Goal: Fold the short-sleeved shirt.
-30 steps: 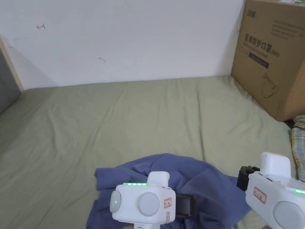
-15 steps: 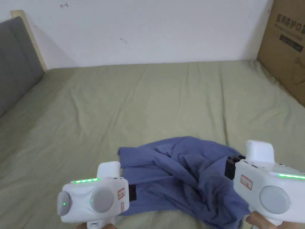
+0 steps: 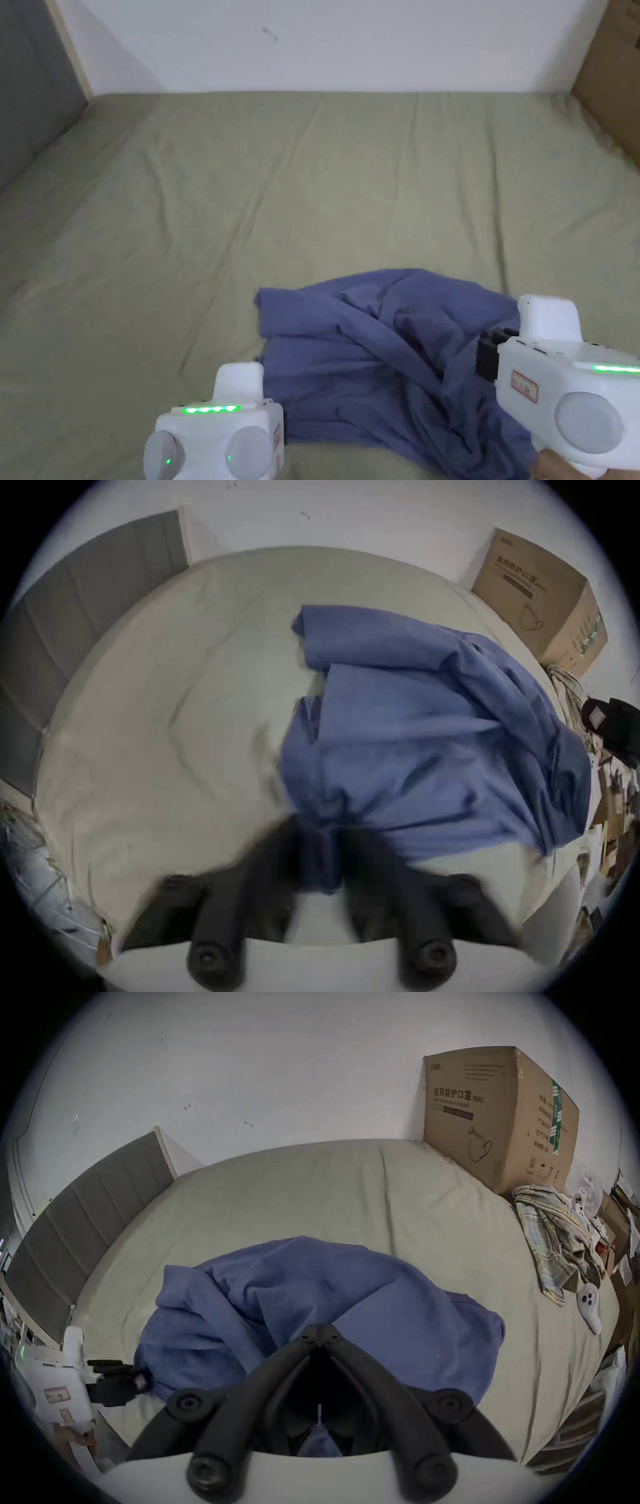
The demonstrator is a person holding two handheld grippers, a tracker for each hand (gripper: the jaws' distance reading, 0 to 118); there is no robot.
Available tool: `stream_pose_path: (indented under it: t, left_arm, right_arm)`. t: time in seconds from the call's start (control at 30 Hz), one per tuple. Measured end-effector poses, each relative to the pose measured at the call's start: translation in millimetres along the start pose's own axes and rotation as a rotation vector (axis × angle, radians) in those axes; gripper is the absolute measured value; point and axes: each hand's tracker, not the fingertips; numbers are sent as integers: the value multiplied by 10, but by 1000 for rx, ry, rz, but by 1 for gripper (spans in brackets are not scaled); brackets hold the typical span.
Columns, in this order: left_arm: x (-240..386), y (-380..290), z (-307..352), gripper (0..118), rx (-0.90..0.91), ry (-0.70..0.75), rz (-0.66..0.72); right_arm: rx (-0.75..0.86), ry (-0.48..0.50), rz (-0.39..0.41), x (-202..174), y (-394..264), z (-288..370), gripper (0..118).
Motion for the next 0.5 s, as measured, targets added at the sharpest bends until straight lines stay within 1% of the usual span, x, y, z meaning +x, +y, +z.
stream_pose_path:
  t: [0.03, 0.1, 0.13, 0.2, 0.23, 0.27, 0.3, 0.33, 0.37, 0.43, 0.5]
  left_arm:
    - [-4, 17, 18, 2, -17, -11, 11]
    - [-14, 39, 52, 2, -24, -25, -28]
    - [-34, 55, 86, 2, -31, -33, -33]
    - [-91, 82, 145, 2, -34, -58, 4]
    - [-108, 99, 180, 2, -34, -62, 24]
    - [-115, 106, 211, 2, -30, -68, 29]
    - [-115, 110, 236, 2, -25, -76, 24]
    - [-120, 109, 256, 2, -27, -83, 14]
    - [-120, 103, 268, 2, -30, -87, 6]
    - [-116, 86, 277, 2, -41, -89, -5]
    - [-118, 76, 267, 2, -44, -90, -4]
  right_arm:
    - [0, 7, -8, 1, 60, -25, 0]
    - [-5, 54, -23, 10, 218, -90, 1]
    - [-11, 81, -18, 19, 320, -143, 3]
    - [-8, 75, 19, -5, 513, -298, 30]
    - [-18, 59, 46, -29, 615, -382, 36]
    - [-47, 51, 70, -48, 712, -483, 36]
    - [-73, 59, 93, -70, 813, -594, 62]
    - [-59, 73, 126, -92, 895, -713, 73]
    - [-53, 90, 127, -106, 962, -831, 73]
    - [-128, 84, 151, -154, 1121, -1184, 73]
    - [-194, 105, 183, -194, 1204, -1553, 73]
